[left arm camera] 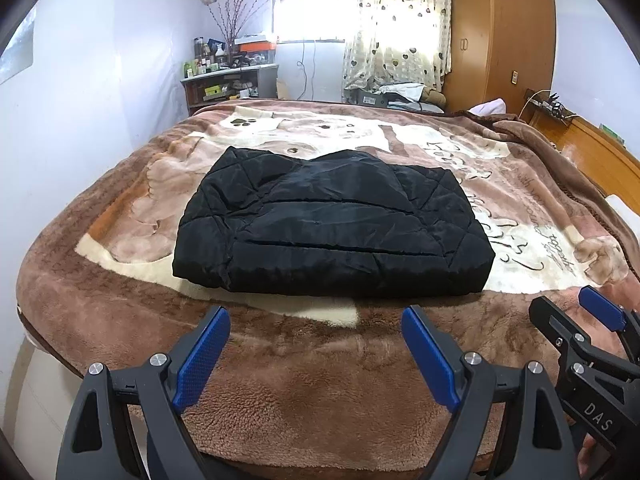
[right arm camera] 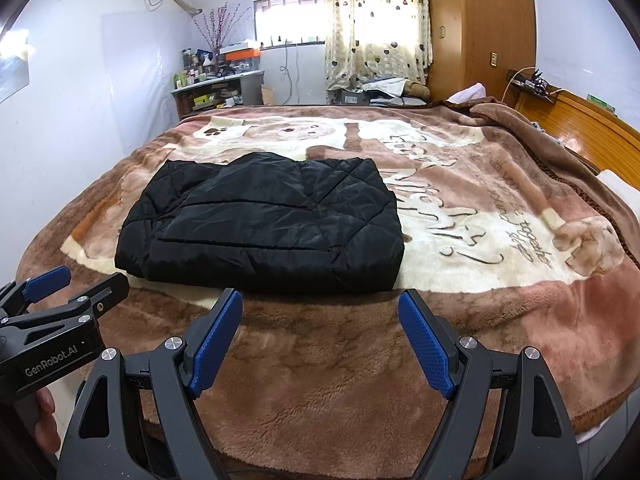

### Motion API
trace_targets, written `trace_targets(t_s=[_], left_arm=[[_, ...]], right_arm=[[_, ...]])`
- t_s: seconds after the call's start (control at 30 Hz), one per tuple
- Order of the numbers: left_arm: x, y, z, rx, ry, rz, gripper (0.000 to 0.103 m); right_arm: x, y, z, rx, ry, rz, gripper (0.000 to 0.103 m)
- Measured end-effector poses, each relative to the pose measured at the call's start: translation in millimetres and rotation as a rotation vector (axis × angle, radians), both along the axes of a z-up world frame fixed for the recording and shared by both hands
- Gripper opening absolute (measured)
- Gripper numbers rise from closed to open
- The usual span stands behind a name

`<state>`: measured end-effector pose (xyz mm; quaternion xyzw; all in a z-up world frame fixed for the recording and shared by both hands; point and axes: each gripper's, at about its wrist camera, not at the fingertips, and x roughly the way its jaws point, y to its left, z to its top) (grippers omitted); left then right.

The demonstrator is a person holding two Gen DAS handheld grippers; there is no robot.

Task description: Fold large clothes

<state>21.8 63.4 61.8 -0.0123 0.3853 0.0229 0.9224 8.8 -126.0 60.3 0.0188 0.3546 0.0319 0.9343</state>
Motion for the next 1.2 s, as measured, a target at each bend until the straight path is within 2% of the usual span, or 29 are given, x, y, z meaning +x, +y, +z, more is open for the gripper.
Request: trace_targets(t_s=[1.2], left_arm=[[2.8,0.2,-8.2,0.031,0.004,0.004,0.088]], right_arm=[[-0.8,2.7,-8.8,-0.006,0.021,0.015,0.08]])
